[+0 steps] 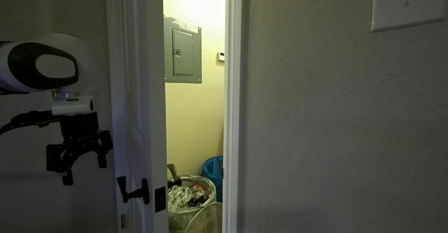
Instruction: Open the door
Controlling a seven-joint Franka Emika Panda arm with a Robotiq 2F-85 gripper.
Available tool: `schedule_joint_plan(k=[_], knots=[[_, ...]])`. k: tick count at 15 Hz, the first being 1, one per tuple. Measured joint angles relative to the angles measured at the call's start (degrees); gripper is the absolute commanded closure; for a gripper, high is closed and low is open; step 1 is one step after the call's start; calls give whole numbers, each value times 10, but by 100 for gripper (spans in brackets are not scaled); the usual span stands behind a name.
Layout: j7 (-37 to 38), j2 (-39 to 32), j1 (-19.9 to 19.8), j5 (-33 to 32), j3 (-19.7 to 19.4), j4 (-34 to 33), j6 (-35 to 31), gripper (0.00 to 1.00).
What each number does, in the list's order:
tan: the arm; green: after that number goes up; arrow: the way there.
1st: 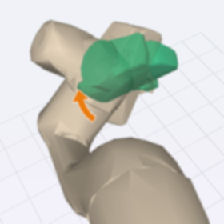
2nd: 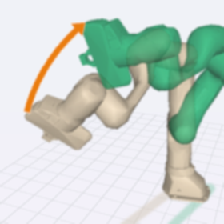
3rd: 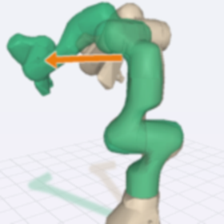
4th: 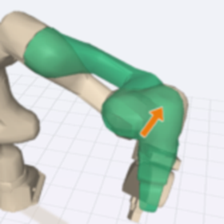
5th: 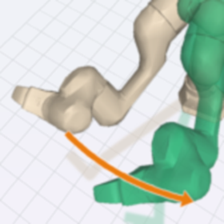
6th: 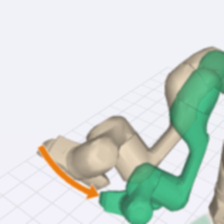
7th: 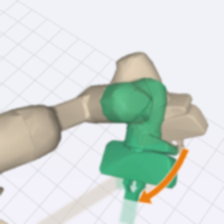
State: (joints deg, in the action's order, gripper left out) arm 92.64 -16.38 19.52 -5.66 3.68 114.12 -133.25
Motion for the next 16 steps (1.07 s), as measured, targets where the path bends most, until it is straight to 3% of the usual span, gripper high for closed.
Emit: schedule_joint_plan(k=[5, 9, 13, 16], knots=[[-12, 41, -6, 4, 12, 17, 25, 0], [-169, 86, -30, 70, 39, 32, 45, 0], [-300, 154, -51, 123, 45, 42, 161, 0], [-332, 214, -62, 127, 45, 51, 258, 0]])
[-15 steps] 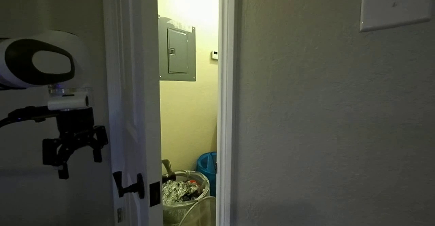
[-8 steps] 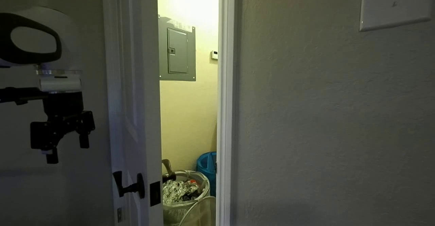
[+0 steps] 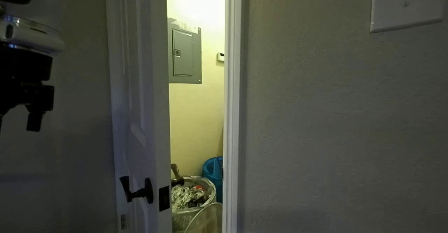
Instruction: Open the door
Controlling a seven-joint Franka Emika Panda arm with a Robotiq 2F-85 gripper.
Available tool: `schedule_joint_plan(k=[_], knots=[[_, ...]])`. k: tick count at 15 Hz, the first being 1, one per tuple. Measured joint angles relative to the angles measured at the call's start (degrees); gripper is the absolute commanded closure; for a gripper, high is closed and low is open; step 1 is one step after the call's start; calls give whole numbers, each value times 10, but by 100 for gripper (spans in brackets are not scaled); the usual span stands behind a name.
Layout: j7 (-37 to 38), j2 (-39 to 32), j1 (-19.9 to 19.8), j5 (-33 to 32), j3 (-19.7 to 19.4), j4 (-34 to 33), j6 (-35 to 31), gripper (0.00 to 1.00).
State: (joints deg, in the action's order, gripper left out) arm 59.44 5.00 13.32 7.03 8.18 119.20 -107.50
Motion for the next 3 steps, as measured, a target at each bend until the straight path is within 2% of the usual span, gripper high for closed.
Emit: schedule_joint_plan(k=[3], knots=[[-1, 58, -6, 2, 1, 14, 63, 0]])
